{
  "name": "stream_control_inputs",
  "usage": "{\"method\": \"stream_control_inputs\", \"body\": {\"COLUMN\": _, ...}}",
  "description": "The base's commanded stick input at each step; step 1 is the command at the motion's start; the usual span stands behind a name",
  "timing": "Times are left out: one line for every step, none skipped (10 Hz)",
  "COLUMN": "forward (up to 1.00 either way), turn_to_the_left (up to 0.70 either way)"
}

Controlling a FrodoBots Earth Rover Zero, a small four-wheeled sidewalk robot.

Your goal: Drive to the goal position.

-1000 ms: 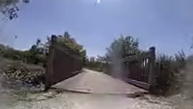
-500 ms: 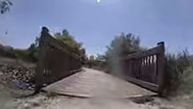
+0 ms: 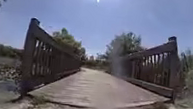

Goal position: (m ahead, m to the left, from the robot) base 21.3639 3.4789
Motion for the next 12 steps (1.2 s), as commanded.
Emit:
{"method": "stream_control_inputs", "body": {"forward": 0.70, "turn_to_the_left": 0.00}}
{"method": "stream_control_inputs", "body": {"forward": 0.70, "turn_to_the_left": 0.00}}
{"method": "stream_control_inputs", "body": {"forward": 0.70, "turn_to_the_left": 0.00}}
{"method": "stream_control_inputs", "body": {"forward": 0.70, "turn_to_the_left": 0.00}}
{"method": "stream_control_inputs", "body": {"forward": 0.70, "turn_to_the_left": 0.00}}
{"method": "stream_control_inputs", "body": {"forward": 0.70, "turn_to_the_left": 0.00}}
{"method": "stream_control_inputs", "body": {"forward": 0.70, "turn_to_the_left": 0.00}}
{"method": "stream_control_inputs", "body": {"forward": 0.70, "turn_to_the_left": 0.00}}
{"method": "stream_control_inputs", "body": {"forward": 0.70, "turn_to_the_left": 0.00}}
{"method": "stream_control_inputs", "body": {"forward": 0.70, "turn_to_the_left": 0.00}}
{"method": "stream_control_inputs", "body": {"forward": 0.70, "turn_to_the_left": 0.00}}
{"method": "stream_control_inputs", "body": {"forward": 0.70, "turn_to_the_left": 0.00}}
